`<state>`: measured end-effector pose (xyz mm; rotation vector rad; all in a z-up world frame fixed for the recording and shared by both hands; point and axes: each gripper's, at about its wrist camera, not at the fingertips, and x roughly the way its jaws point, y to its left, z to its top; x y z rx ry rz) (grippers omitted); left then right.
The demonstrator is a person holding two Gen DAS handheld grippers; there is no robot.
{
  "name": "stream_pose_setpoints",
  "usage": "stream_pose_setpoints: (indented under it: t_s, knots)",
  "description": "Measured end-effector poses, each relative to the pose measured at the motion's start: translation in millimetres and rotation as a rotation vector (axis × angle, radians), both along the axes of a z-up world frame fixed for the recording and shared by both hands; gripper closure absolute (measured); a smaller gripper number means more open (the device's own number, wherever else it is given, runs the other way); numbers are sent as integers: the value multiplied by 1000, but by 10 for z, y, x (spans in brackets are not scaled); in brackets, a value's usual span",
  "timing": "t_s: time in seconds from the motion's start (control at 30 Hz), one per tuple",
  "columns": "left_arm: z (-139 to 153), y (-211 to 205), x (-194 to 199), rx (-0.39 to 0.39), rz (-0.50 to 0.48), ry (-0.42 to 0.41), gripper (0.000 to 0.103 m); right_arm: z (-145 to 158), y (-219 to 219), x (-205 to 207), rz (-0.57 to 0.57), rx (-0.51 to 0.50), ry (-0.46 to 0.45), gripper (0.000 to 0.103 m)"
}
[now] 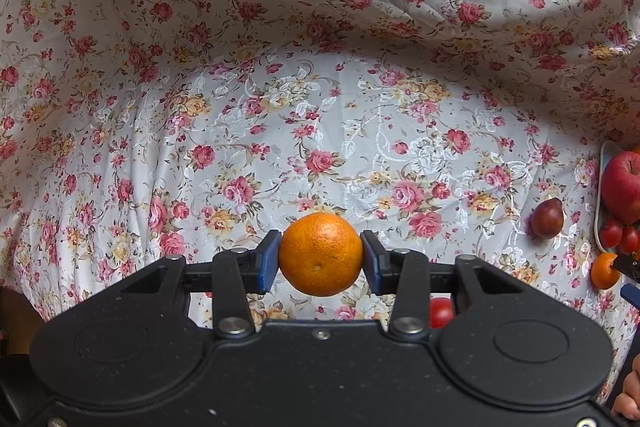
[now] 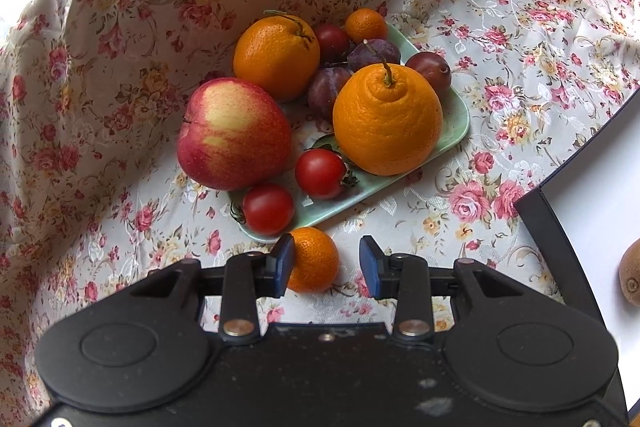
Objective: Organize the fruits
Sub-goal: 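Grasp a small mandarin with the right tool while the left tool holds its mandarin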
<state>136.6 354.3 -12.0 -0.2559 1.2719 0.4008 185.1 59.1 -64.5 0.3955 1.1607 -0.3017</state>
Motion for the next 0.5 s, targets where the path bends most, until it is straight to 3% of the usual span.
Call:
stream_pose_setpoints:
  t_s: [0.17,0.3,0.37,0.43,0.5]
  knots:
    - [-7,-6,-2,-3,-7,2,53,-126,-14,50,-11,45,9,53]
    - [-17,8,-2,-6,-7,6,53,-199,4,61,-9,73,0,52]
    - [-20,20,-3,-7,-5,7,53,-210,44,59,10,81,-4,56]
    - [-21,36,-9,-8,0,6,53,-203,108,62,49,97,-6,73]
    - [-18,46,-12,-9,0,6,53,-178,216,64,82,59,2,72]
